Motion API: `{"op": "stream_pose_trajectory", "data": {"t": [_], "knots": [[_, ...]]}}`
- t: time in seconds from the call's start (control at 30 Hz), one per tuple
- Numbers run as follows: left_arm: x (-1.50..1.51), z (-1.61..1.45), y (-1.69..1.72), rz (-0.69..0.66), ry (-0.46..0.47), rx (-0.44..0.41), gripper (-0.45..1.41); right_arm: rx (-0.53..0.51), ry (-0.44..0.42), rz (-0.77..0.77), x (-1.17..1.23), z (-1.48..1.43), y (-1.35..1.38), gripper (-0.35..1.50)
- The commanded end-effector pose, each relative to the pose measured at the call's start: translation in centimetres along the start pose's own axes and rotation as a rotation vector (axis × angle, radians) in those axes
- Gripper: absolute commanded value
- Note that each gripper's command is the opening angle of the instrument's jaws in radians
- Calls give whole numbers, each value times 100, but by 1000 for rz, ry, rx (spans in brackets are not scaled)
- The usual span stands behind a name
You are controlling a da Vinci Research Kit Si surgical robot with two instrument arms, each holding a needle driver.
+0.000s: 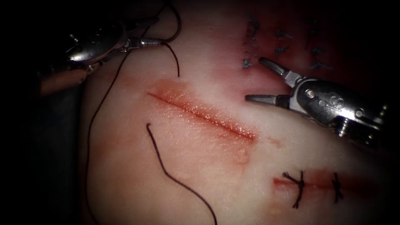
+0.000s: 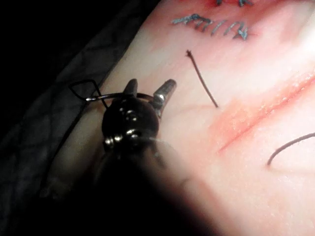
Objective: Wound Closure
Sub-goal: Set the needle down on the skin, then grab a long length of suture.
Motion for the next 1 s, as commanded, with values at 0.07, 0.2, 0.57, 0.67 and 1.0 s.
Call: {"op": "stream_pose_trajectory", "data": {"t": [0.07,0.2,0.57,0.67,1.0], "knots": [[7,-13,0,25,5,5,76,2,0,-2,0,7,2,125],[2,-55,34,46,13,5,70,7,-5,-7,0,8,4,133],[-28,-95,128,316,45,-58,54,18,-16,-49,-1,6,-4,135],[-31,-98,160,420,81,-57,51,17,-15,-52,-2,4,-6,135],[-27,-103,253,771,141,-71,37,16,-18,-52,-2,3,-6,133]]}}
